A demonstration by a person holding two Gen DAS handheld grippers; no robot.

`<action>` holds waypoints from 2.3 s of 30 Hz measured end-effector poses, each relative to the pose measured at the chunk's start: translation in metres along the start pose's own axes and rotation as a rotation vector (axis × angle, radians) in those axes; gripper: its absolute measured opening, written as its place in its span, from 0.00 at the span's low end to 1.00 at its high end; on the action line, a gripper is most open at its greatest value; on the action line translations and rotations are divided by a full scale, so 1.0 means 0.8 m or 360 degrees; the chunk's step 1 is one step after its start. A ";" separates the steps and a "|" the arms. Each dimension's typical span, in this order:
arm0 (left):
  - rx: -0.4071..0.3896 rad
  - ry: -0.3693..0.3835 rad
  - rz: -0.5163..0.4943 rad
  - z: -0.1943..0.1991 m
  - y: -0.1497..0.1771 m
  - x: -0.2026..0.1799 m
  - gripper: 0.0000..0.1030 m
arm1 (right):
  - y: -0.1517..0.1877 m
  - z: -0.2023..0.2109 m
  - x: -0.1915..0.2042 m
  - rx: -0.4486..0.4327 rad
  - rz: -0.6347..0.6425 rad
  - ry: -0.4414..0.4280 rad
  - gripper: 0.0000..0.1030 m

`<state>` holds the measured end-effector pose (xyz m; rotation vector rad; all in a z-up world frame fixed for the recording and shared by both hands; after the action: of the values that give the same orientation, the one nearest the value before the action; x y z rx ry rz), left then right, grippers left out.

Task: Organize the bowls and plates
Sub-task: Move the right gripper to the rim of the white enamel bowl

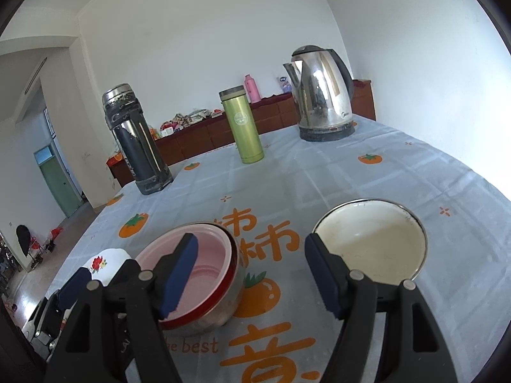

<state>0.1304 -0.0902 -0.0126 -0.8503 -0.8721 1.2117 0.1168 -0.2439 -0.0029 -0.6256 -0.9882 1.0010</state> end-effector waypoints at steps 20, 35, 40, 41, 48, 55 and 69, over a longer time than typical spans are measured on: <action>-0.0025 0.0008 -0.0057 0.017 0.005 -0.009 0.75 | 0.010 0.039 -0.019 -0.0071 0.0113 0.0060 0.73; -0.0021 0.0088 -0.0131 0.035 0.012 -0.032 0.75 | 0.011 0.070 -0.053 -0.0117 0.0136 0.0122 0.74; -0.0018 0.0144 -0.0167 0.042 0.014 -0.050 0.74 | 0.008 0.083 -0.074 -0.0148 0.0159 0.0185 0.74; -0.0024 0.0150 -0.0184 0.045 0.015 -0.055 0.74 | 0.007 0.086 -0.080 -0.0154 0.0157 0.0197 0.74; -0.0038 0.0199 -0.0249 0.051 0.016 -0.079 0.74 | -0.001 0.094 -0.111 -0.0165 0.0136 0.0274 0.74; -0.0054 0.0274 -0.0312 0.054 0.013 -0.112 0.74 | -0.009 0.094 -0.134 -0.0167 0.0116 0.0345 0.74; 0.0139 0.0448 -0.0252 -0.016 -0.014 -0.179 0.74 | -0.042 0.046 -0.169 -0.0032 -0.0031 0.0308 0.59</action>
<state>0.1271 -0.2340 -0.0226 -0.8407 -0.6405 0.9575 0.0711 -0.3801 -0.0118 -0.7145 -0.8328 0.8963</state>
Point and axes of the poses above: each gripper's, at about its wrist camera, not at the fingertips, and z roughly against the way its jaws point, x to its left, y to its underside, the point moved 1 cm from there along -z, roughly the way its jaws point, and after that the axes turned 7 degrees about -z, right-handed, at the moved point
